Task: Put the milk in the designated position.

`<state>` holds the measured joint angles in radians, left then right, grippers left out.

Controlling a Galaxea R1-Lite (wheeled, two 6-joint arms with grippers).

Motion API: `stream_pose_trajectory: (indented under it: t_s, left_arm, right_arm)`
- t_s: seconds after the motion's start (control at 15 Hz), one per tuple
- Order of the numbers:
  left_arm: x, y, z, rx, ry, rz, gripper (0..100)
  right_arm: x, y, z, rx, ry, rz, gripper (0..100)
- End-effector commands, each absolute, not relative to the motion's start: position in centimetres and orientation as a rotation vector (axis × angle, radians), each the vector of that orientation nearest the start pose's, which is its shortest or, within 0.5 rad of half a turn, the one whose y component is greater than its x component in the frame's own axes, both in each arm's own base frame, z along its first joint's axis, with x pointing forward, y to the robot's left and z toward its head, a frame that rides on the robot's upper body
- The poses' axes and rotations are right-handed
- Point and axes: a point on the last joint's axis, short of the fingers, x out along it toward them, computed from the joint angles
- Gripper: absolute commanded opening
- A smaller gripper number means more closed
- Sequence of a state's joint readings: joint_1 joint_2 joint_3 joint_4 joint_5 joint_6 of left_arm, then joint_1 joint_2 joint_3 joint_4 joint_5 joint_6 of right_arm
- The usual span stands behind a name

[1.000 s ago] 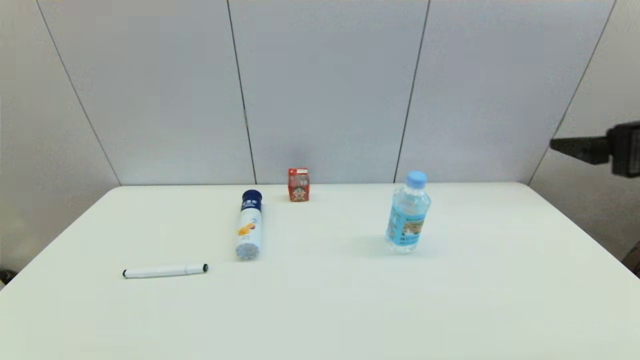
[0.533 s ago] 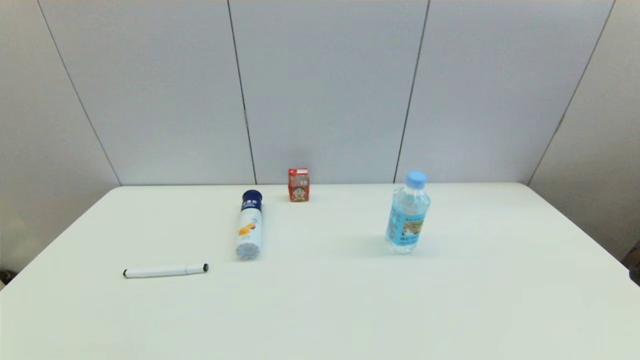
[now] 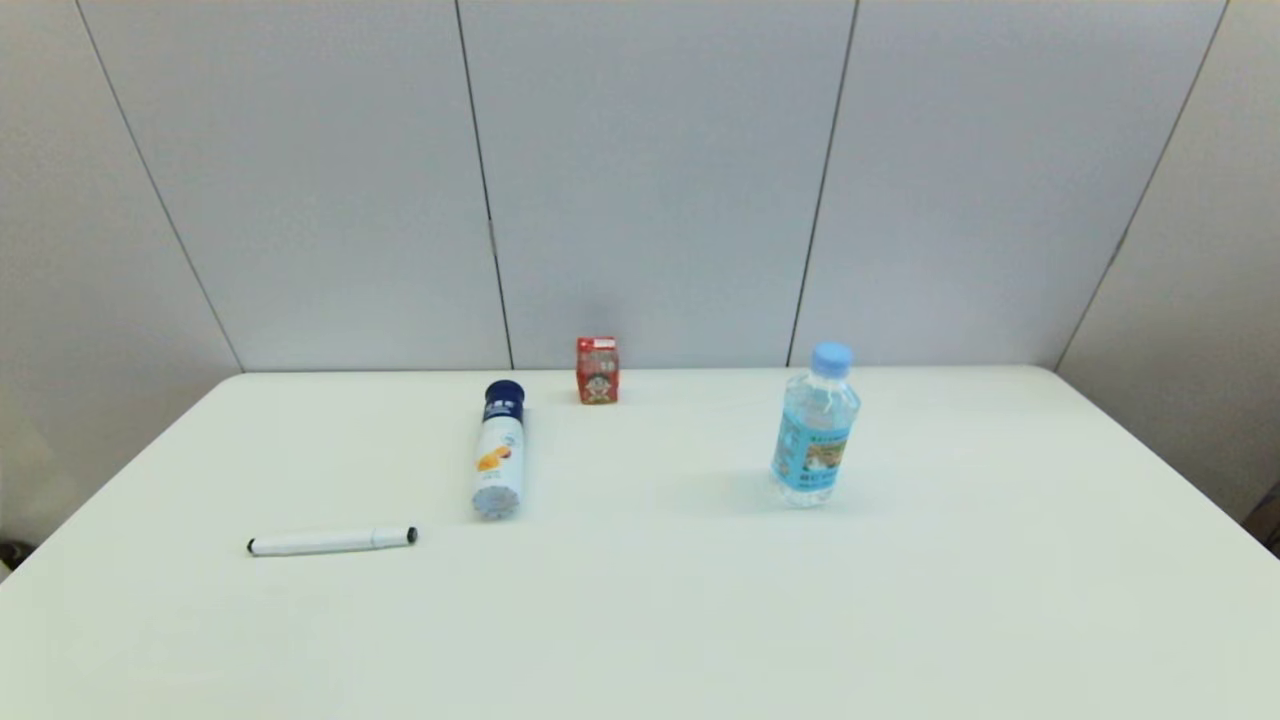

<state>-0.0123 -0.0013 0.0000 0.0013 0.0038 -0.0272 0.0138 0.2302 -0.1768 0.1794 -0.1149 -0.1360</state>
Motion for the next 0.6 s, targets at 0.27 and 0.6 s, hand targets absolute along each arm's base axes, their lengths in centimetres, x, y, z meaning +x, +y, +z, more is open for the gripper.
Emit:
stream_pose_trajectory:
  t_s: [0.27, 0.6]
  left_arm:
    - [-2.3, 0.0, 7.5, -0.028, 0.003, -0.008, 100]
    - [-2.3, 0.0, 7.5, -0.028, 0.003, -0.008, 100]
  right_arm:
    - [-3.1, -0.2, 8.4, -0.099, 0.082, -0.087, 100]
    - [-2.3, 0.0, 7.5, -0.051, 0.015, -0.006, 100]
